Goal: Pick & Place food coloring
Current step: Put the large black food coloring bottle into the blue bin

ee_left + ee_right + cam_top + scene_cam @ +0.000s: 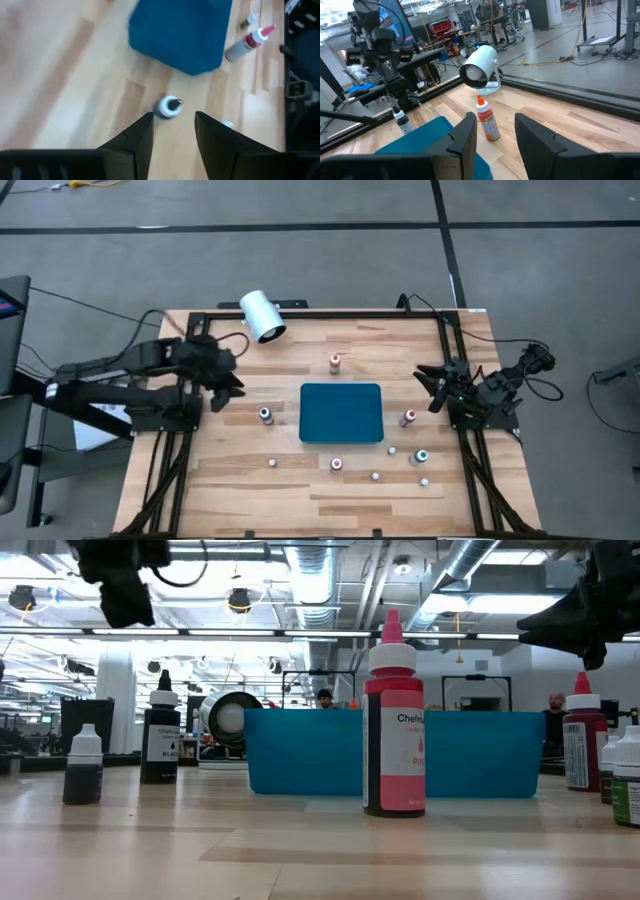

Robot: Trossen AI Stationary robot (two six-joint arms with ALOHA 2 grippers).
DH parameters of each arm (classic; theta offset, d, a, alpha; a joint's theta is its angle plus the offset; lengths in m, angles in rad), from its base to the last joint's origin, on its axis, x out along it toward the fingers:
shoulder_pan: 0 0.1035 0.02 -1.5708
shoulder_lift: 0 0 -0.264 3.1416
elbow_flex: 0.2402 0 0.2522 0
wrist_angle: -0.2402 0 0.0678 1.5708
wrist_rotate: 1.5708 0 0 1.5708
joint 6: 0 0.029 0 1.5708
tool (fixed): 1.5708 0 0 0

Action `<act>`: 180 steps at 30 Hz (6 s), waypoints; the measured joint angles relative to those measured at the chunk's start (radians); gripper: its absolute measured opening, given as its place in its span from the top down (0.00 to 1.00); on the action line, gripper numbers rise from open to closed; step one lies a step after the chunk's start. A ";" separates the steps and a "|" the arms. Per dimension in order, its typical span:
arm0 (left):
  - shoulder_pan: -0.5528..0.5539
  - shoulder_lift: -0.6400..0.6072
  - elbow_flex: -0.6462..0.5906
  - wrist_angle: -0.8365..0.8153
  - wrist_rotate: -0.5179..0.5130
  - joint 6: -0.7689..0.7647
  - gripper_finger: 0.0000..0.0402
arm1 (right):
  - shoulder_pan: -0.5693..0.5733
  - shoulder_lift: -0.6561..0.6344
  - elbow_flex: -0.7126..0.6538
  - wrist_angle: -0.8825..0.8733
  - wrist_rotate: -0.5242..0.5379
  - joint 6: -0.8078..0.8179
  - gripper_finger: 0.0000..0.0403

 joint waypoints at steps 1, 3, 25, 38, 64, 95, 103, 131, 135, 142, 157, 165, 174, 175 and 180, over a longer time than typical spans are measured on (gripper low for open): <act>0.000 0.029 0.009 0.000 0.022 -0.019 0.66 | 0.000 0.000 0.000 0.000 0.000 0.000 0.70; 0.000 0.081 0.020 0.005 0.070 -0.048 0.66 | 0.000 0.000 0.000 -0.001 0.000 0.000 0.70; 0.000 0.289 0.021 0.000 0.165 -0.090 0.66 | 0.000 0.000 0.001 -0.008 -0.001 0.000 0.70; 0.000 0.288 0.021 -0.003 0.063 -0.291 0.64 | 0.000 0.000 0.001 -0.015 -0.001 0.000 0.70; -0.303 0.298 0.021 0.056 -0.248 -0.321 0.35 | 0.000 0.000 0.001 -0.038 0.004 0.000 0.70; -0.504 0.375 -0.118 0.268 -0.532 -0.464 0.35 | 0.000 0.000 0.001 -0.037 0.007 0.000 0.69; -0.504 0.511 -0.119 0.372 -0.563 -0.448 0.35 | 0.000 0.000 0.001 -0.037 0.007 0.000 0.69; -0.499 0.524 -0.118 0.381 -0.609 -0.469 0.64 | 0.000 0.000 0.001 -0.053 0.007 0.000 0.70; -0.482 0.513 -0.081 0.329 -0.616 -0.472 0.67 | 0.000 0.000 0.001 -0.053 0.006 0.000 0.70; -0.445 0.465 0.081 0.222 -0.667 -0.412 0.67 | 0.000 0.000 0.001 -0.052 0.006 0.001 0.70; -0.422 0.455 0.426 0.222 -0.676 -0.261 0.66 | 0.000 0.000 0.001 -0.053 0.005 0.001 0.70; -0.422 0.465 0.435 0.226 -0.695 -0.261 0.66 | 0.000 0.000 0.001 -0.052 0.004 0.001 0.70; -0.403 0.618 0.435 0.346 -0.599 -0.197 0.66 | 0.000 0.000 0.001 -0.052 0.004 0.001 0.70; -0.398 0.638 0.435 0.353 -0.582 -0.192 0.66 | 0.000 0.000 0.001 -0.052 0.004 0.001 0.70; -0.369 0.720 0.435 0.346 -0.530 -0.164 0.66 | 0.000 0.000 0.001 -0.052 0.003 0.001 0.70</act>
